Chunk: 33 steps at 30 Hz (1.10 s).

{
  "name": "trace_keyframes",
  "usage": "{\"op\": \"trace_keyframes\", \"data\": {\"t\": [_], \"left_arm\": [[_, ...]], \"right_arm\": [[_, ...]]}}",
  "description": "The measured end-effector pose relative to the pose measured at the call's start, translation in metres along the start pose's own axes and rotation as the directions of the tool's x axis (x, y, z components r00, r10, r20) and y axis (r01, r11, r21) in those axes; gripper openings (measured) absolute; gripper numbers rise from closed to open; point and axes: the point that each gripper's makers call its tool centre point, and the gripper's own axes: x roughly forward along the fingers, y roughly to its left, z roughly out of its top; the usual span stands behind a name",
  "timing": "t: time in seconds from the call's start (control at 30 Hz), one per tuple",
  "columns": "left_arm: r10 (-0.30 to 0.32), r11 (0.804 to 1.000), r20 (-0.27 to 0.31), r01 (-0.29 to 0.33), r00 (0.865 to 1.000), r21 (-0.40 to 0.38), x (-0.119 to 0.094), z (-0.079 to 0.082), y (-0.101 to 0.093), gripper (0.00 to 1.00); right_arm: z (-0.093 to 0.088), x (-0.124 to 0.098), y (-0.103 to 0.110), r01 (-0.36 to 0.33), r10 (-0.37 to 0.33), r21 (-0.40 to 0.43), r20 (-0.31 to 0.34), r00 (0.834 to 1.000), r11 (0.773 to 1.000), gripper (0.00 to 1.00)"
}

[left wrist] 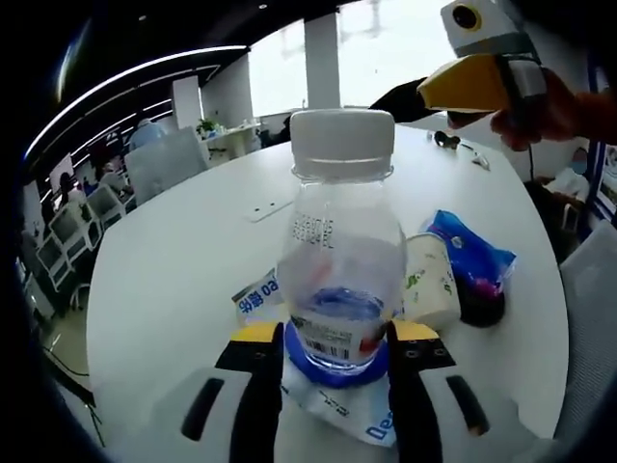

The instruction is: Arrange the tabletop items into an orderly group along one side of the table until the central work area is clear of visible clutter.

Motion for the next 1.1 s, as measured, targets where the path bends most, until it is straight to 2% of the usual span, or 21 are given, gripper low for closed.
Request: {"op": "trace_keyframes", "data": {"t": [0.1,0.2,0.43,0.53,0.9,1.0,1.1], "left_arm": [[0.014,1.0,-0.004,-0.014,1.0,0.005,-0.001,0.0,0.001,0.42],[0.035,0.997,-0.009,-0.035,0.999,0.067,-0.005,0.001,0.002,0.39],[0.074,0.996,-0.005,-0.074,0.997,0.043,-0.012,0.004,0.013,0.38],[0.099,0.994,-0.02,-0.097,0.995,0.058,-0.015,0.002,0.017,0.36],[0.188,0.981,-0.037,-0.185,0.982,0.058,-0.022,0.003,0.035,0.32],[0.225,0.973,-0.046,-0.221,0.973,0.066,-0.023,0.004,0.041,0.31],[0.243,0.97,-0.037,-0.241,0.969,0.033,-0.024,0.006,0.045,0.31]], "right_arm": [[-0.002,-0.004,-0.002,0.003,-0.003,0.008,0.001,1.0,1.0,0.29],[-0.005,-0.007,-0.002,0.006,-0.006,0.008,-0.004,1.0,1.0,0.29],[-0.012,-0.014,-0.004,0.014,-0.014,0.014,-0.008,1.0,1.0,0.29],[-0.015,-0.016,-0.004,0.018,-0.018,0.021,-0.011,1.0,1.0,0.29],[-0.025,-0.028,-0.009,0.035,-0.035,0.032,-0.019,0.999,0.999,0.31],[-0.027,-0.032,-0.012,0.053,-0.052,0.025,-0.01,0.999,0.998,0.36],[-0.027,-0.035,-0.015,0.07,-0.07,0.0,-0.001,0.998,0.998,0.45]]}}
